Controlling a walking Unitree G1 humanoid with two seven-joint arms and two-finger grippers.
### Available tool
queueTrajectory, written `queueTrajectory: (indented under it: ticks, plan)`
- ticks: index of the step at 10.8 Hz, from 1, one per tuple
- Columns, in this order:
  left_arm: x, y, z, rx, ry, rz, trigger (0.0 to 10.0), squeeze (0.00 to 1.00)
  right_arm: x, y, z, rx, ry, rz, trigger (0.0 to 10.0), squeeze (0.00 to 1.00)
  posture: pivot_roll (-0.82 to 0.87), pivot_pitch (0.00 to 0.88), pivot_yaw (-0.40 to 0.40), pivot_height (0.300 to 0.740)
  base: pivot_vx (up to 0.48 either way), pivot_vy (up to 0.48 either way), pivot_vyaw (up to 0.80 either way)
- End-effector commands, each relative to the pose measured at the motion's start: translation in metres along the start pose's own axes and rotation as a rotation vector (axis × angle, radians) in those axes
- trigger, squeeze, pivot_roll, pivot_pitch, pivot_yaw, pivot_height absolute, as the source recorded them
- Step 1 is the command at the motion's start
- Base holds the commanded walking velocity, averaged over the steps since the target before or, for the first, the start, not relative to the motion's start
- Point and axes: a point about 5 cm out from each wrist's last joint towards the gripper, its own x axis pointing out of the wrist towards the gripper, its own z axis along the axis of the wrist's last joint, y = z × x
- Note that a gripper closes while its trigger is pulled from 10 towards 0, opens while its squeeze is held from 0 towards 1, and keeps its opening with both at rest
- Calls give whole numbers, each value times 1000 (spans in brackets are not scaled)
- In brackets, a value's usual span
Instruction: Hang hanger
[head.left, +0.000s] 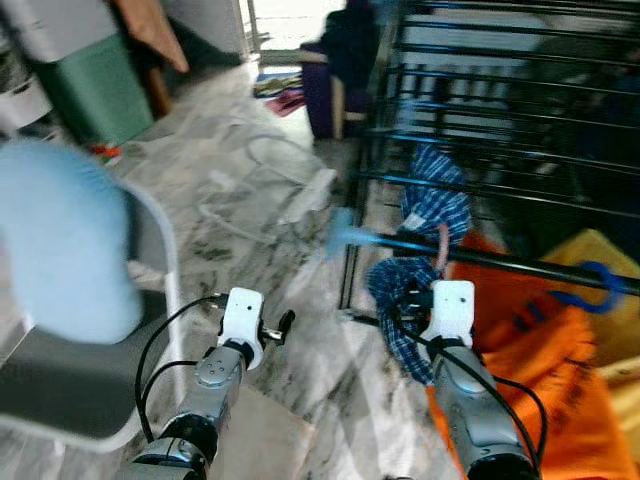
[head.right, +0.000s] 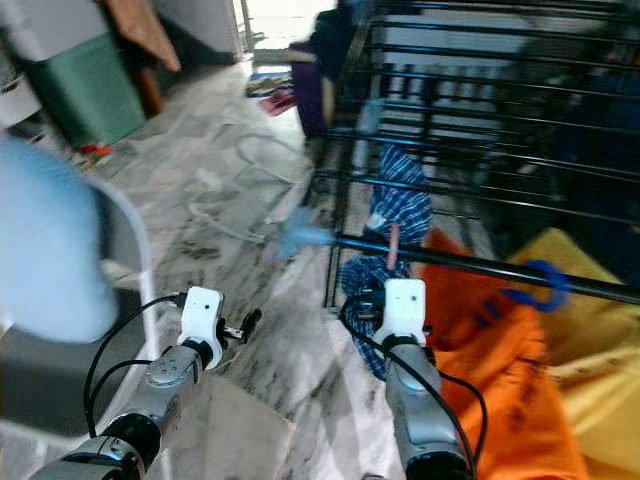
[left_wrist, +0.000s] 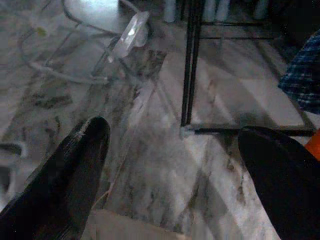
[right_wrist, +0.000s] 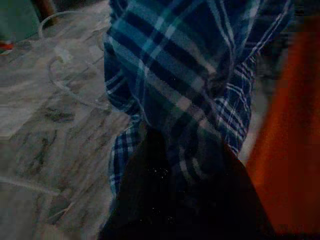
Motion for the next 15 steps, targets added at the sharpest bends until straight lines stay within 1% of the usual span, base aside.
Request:
queueTrajectory:
  ticks: [1, 3, 5, 8, 9, 10, 11, 12, 14, 15]
  plan:
    - [-1, 1, -3, 5, 19, -9, 10000, 0, 1, -2, 4, 5, -10, -14, 10000, 0, -192, 75, 82, 740, 0, 375, 0]
    - [0, -1, -3, 10, 22, -19, 10000, 0, 3, -9, 7, 20, -24, -54, 10000, 0, -194, 72, 84, 740, 0, 353, 0]
    - [0, -3, -3, 17, 24, -27, 10000, 0, 4, -12, 11, 26, -37, -82, 10000, 0, -194, 70, 85, 740, 0, 0, 0]
    - [-1, -3, -5, 23, 26, -35, 10000, 0, 6, -20, 14, 67, -38, -151, 10000, 0, -190, 76, 87, 740, 0, 0, 0]
    - [-2, -3, -5, 24, 25, -39, 10000, 0, 7, -25, 14, 95, -34, -185, 10000, 0, -187, 80, 87, 740, 0, 0, 0]
    - [-2, -4, -5, 18, 20, -57, 10000, 0, 8, -28, 15, 93, -34, -197, 10000, 0, -186, 81, 88, 740, 0, 0, 0]
    - [-2, -4, -6, 21, 21, -63, 10000, 0, 9, -31, 17, 96, -35, -206, 10000, 0, -186, 81, 87, 740, 0, 0, 0]
    - [-2, -7, -5, 8, 16, -88, 10000, 0, 12, -38, 24, 93, -42, -213, 10000, 0, -189, 85, 87, 740, 0, 0, 0]
    - [-2, -10, -5, 5, 11, -109, 10000, 0, 16, -45, 31, 68, -48, -198, 10000, 0, -193, 90, 88, 740, 0, 0, 0]
    - [-2, -11, -5, 4, 9, -113, 10000, 0, 19, -44, 35, 54, -47, -164, 10000, 0, -194, 93, 87, 740, 0, 0, 0]
